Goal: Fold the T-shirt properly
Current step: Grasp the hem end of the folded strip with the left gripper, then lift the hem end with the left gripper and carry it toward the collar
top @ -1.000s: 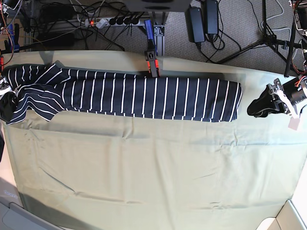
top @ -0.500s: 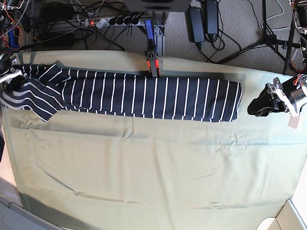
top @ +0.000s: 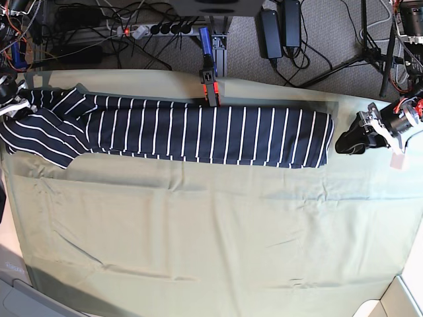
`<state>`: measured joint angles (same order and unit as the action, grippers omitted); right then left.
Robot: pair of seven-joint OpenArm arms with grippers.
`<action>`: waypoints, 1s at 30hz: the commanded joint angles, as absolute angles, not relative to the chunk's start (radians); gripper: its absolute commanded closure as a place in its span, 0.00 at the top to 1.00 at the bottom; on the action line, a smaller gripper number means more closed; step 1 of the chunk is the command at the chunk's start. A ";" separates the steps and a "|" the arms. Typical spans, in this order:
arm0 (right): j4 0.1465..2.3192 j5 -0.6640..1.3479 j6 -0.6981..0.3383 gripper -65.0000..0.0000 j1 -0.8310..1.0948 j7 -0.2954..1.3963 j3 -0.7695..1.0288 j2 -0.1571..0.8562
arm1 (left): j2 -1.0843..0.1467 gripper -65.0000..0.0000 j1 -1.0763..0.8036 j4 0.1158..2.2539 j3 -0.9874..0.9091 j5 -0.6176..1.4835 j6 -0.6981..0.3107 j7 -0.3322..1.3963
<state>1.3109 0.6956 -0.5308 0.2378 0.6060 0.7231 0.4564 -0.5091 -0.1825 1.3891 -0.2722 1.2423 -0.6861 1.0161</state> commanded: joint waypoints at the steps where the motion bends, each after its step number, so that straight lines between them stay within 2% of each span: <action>1: 1.328 0.714 -0.502 0.00 0.234 0.584 0.731 0.479 | -0.515 0.56 -0.171 1.389 -0.279 1.268 -0.698 1.001; 16: 1.328 0.715 -0.502 0.00 0.234 0.592 0.731 0.479 | -0.472 0.58 -0.171 1.373 -0.184 1.322 -0.698 1.003; 30: 1.328 0.715 -0.502 0.00 0.233 0.599 0.731 0.479 | -0.388 0.58 -0.171 1.373 -0.178 1.319 -0.698 1.010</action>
